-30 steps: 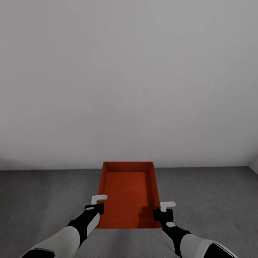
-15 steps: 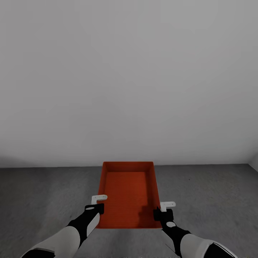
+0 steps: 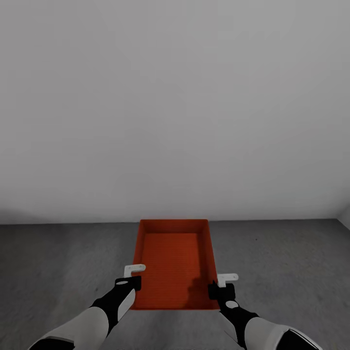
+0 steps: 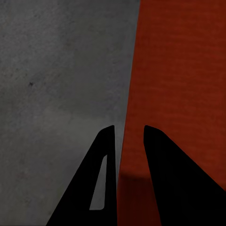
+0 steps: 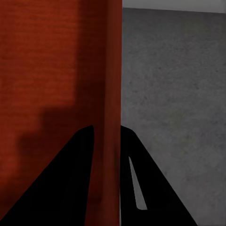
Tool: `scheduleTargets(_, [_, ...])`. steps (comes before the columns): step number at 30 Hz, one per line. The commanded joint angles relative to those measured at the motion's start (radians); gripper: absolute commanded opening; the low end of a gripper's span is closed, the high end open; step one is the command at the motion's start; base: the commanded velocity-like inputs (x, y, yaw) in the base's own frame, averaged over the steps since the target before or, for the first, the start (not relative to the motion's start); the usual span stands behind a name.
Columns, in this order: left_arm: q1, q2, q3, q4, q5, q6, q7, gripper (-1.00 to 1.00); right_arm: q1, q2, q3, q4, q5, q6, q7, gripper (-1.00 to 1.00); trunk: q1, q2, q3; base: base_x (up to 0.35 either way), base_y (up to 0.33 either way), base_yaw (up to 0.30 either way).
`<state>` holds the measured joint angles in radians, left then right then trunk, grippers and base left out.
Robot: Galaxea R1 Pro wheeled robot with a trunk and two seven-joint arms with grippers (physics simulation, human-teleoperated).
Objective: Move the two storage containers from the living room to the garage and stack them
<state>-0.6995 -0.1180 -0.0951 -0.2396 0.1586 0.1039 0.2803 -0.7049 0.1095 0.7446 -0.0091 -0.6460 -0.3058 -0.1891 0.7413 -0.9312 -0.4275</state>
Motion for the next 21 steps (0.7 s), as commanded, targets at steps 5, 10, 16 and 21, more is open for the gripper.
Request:
scheduleTargets(5, [0.0, 0.0, -0.008, -0.006, 0.009, 0.005, 0.007, -1.0, -0.001, 0.001, -0.061, 0.001, -0.012, -0.001, -0.001, -1.0, 0.0, -0.001, -0.009, 0.0, 0.0, 0.0])
scheduleTargets(10, [0.0, 0.0, -0.008, -0.006, 0.009, 0.005, 0.007, -1.0, -0.001, 0.001, -0.061, 0.001, -0.012, -0.001, -0.001, -1.0, 0.0, -0.001, -0.017, 0.0, 0.0, 0.0])
scheduleTargets(16, [0.0, 0.0, -0.008, -0.006, 0.009, 0.005, 0.007, -1.0, -0.001, 0.001, -0.061, 0.001, -0.012, -0.001, -0.001, -1.0, 0.0, -0.001, -0.027, 0.0, 0.0, 0.0])
scheduleTargets(21, [0.0, 0.0, -0.008, -0.006, 0.009, 0.005, 0.007, -1.0, -0.001, 0.001, -0.062, 0.001, -0.012, -0.001, -0.001, -1.0, 0.0, -0.001, -0.035, 0.0, 0.0, 0.0])
